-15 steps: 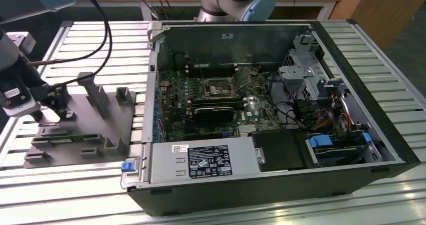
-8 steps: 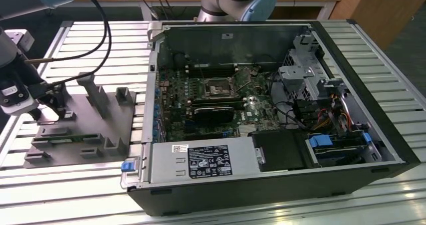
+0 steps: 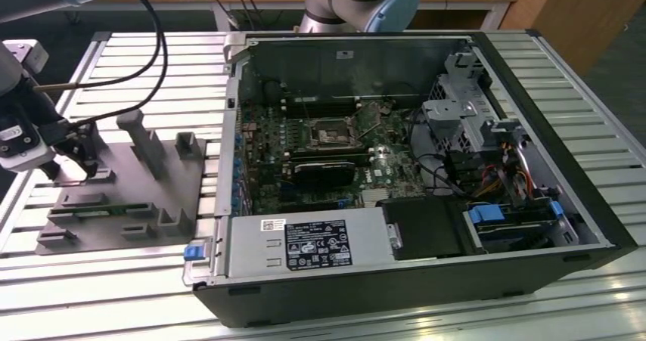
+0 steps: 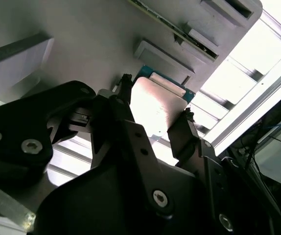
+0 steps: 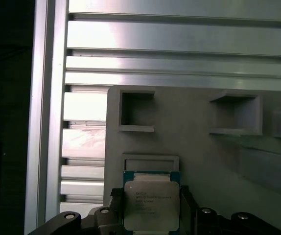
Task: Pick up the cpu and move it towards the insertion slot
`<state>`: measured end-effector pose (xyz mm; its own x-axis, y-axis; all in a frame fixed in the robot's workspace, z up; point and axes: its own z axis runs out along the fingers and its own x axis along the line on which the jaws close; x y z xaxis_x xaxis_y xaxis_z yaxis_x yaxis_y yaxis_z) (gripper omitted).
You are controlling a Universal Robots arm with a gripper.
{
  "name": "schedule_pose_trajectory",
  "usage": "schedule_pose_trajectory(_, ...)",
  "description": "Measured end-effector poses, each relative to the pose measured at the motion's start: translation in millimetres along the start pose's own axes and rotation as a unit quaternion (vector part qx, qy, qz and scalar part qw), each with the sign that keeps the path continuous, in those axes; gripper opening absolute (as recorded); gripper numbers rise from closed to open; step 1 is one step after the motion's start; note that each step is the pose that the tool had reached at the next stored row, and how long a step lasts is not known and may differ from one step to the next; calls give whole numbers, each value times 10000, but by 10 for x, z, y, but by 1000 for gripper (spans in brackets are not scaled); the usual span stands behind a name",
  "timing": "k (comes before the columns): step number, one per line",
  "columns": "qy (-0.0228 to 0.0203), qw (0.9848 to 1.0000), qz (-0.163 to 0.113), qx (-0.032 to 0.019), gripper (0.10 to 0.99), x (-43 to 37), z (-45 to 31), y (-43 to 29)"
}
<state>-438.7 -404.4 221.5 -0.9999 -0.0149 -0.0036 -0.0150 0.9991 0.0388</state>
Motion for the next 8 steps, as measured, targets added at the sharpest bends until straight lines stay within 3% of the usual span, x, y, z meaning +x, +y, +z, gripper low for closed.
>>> schedule_pose_trajectory(8,0,10000,0,0,545,0,-78,3)
